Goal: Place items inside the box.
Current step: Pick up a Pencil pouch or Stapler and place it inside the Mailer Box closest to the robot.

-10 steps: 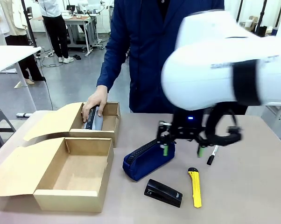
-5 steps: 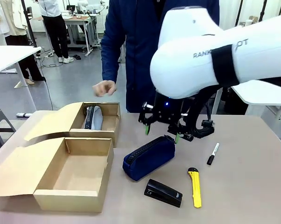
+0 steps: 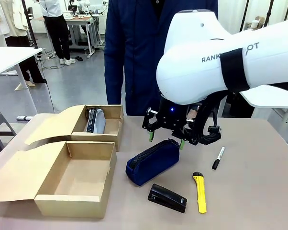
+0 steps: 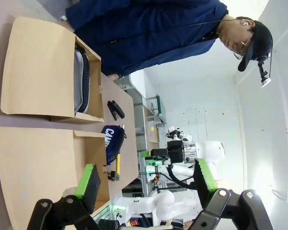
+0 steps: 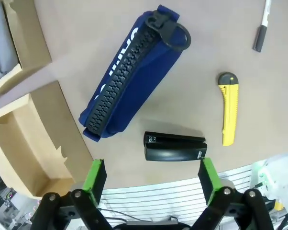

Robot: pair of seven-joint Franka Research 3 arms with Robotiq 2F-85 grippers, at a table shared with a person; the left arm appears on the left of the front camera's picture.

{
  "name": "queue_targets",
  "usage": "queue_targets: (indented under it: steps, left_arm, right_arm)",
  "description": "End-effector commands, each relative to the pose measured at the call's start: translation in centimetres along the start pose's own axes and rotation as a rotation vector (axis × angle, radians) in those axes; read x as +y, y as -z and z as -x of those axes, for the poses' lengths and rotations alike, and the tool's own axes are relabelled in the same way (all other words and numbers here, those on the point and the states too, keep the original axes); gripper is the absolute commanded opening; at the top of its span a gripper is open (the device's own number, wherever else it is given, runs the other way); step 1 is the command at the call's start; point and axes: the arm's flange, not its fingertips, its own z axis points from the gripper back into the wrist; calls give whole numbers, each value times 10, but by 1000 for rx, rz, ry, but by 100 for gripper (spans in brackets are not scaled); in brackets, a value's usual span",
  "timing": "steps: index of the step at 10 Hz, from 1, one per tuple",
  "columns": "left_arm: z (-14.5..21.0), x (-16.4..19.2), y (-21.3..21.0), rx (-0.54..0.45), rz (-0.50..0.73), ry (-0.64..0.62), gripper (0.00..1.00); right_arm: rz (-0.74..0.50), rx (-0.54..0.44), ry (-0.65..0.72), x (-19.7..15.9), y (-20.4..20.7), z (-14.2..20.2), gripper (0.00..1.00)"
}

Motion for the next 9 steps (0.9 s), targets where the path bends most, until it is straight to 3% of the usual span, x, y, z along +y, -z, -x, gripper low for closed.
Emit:
queue_targets:
  steps: [1, 2, 5, 9]
  left_arm:
    - [2, -2, -1, 4, 12, 18, 100]
    - [2, -2, -1, 4, 12, 18, 100]
    - [2, -2, -1, 4, 12, 18, 100]
    - [2, -2, -1, 4, 12, 18, 100]
  right_arm:
    - [31, -47, 33, 17, 4, -2, 100]
    - [38, -50, 69, 24, 9, -5, 100]
    - [27, -66, 512, 50, 27, 0, 100]
    - [-23, -56, 875, 63, 37, -9, 100]
